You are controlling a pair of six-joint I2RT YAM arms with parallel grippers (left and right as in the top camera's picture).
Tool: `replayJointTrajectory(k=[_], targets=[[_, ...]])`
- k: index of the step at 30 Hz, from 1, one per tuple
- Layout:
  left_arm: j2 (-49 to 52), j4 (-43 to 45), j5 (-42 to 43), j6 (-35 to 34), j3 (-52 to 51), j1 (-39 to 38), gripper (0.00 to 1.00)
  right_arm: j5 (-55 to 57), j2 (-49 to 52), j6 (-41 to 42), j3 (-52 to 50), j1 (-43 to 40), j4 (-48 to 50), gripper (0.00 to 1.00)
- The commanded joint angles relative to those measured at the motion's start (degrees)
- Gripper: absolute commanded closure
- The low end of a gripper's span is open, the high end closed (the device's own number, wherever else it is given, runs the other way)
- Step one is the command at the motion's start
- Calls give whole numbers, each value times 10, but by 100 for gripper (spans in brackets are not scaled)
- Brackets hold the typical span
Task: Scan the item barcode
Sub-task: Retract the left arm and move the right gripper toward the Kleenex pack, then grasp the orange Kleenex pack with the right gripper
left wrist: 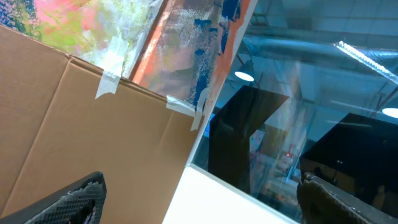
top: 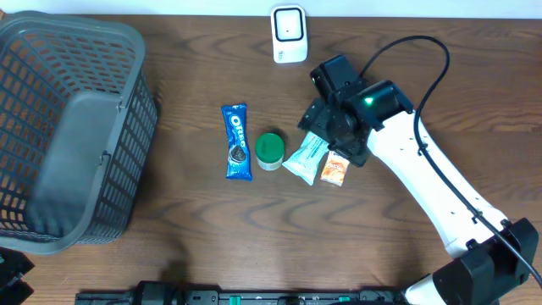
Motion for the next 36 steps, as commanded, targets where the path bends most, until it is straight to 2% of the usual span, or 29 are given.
replayJointTrajectory(k=[1,5,7,8,14,15,16,20,22,28,34,36], targets=[[1,4,8,-7,0,3,2,59,4,-8,-16,5,3,1],[1,5,8,-7,0,3,2,62,43,-76,-25,4,1,1],[1,6,8,-7,0,3,2,67,71,-191,-25,4,19,1],[1,5,8,-7,0,3,2,60,86,-286,-25,4,24,1],[1,5,8,-7,0,3,2,96,123,-564,-25,4,20,1],[1,5,8,-7,0,3,2,92,123,-582,-26,4,22,1],[1,5,8,-7,0,3,2,55,123,-674,-26,2,22,1],[1,5,8,-7,0,3,2,-13,123,-848,-41,-8,28,1],[1,5,8,-7,0,3,2,-29,123,-896,-58,-16,32,1],[1,5,8,-7,0,3,2,-57,123,-934,-132,-58,124,1],[1,5,8,-7,0,3,2,-83,124,-935,-189,-62,182,1],[1,5,8,-7,0,3,2,-82,124,-936,-209,-62,193,11]])
